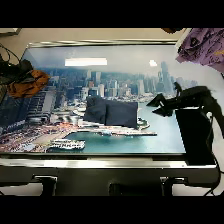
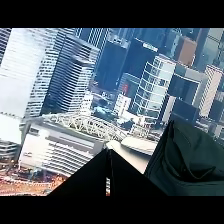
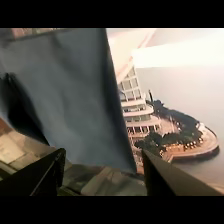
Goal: Fold the clothes and pants, and hang the long-sleeved shirts on hangers.
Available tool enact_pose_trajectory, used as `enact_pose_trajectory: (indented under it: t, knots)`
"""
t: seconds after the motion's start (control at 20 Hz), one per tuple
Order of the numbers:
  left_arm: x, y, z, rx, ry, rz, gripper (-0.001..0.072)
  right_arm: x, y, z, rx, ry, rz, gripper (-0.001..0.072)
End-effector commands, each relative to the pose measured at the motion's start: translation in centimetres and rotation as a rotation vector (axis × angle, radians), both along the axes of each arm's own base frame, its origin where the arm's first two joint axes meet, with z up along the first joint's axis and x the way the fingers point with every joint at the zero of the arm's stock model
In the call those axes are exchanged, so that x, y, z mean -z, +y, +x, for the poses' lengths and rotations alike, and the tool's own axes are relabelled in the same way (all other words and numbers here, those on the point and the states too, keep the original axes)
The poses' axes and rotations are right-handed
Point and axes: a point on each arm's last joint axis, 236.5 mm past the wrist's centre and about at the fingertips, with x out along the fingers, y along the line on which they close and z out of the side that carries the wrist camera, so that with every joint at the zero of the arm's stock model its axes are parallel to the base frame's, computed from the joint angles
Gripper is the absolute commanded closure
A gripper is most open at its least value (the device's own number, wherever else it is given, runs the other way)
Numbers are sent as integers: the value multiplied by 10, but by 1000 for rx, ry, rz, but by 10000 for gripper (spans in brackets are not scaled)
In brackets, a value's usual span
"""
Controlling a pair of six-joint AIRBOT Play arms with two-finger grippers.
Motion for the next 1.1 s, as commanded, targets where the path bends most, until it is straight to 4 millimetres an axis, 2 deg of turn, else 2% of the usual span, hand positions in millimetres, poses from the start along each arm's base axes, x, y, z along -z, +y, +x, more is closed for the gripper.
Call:
enact_pose_trajectory:
  t: [0.0,0.15,0.35,0.45,0.55,0.65,0.8,1.05]
  knots:
    - [0,0,0,0,-1,0,692,44,32,-16,-55,43,91,187]
    - [0,0,0,0,-1,0,692,59,58,-11,-70,33,108,197]
    - [0,0,0,0,-1,0,691,66,71,2,-47,-13,75,244]
    - [0,0,0,0,-1,0,691,67,75,5,-47,-27,64,395]
    - [0,0,0,0,-1,0,691,65,74,10,-32,-40,63,683]
    - [0,0,0,0,-1,0,692,50,73,22,-28,-92,56,684]
    - [0,0,0,0,-1,0,692,9,65,58,-5,-180,21,685]
    - [0,0,0,0,-1,0,692,-55,14,122,115,-286,-218,684]
